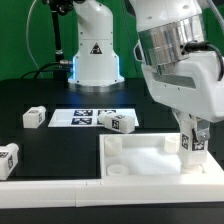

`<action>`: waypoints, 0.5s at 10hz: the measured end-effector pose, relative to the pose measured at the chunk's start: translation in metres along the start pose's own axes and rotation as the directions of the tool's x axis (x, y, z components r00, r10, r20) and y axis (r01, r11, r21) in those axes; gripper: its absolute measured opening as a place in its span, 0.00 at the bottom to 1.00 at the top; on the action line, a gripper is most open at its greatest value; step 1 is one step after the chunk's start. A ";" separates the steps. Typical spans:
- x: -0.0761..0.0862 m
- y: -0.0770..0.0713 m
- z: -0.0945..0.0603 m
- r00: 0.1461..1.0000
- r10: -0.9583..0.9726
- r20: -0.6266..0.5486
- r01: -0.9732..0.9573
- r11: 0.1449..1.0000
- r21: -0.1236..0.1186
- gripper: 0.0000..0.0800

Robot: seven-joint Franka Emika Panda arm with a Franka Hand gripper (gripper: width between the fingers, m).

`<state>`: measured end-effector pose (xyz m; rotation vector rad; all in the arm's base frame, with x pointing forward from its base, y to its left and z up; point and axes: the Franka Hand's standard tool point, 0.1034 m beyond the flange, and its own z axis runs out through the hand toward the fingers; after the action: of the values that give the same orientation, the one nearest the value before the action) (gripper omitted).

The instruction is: Assemble one leg

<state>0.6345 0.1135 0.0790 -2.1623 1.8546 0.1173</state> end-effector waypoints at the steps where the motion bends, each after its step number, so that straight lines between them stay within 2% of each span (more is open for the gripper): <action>1: 0.000 0.000 0.000 1.000 -0.019 0.000 0.019 1.000 -0.001 0.36; 2: 0.000 0.000 0.000 1.000 -0.020 0.000 0.020 1.000 -0.001 0.48; 3: 0.000 0.000 0.000 1.000 -0.020 0.000 0.020 1.000 -0.001 0.65; 4: 0.000 0.000 0.000 0.999 -0.041 0.000 0.041 0.999 -0.001 0.65; 5: 0.000 0.001 0.001 0.994 -0.107 0.001 0.107 0.994 -0.003 0.78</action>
Offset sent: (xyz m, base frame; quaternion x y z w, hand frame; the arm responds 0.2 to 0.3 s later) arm 0.0000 0.0000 0.0000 0.0000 0.0000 0.0000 1.0000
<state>0.6332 0.1136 0.0782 -2.2583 1.7345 0.0986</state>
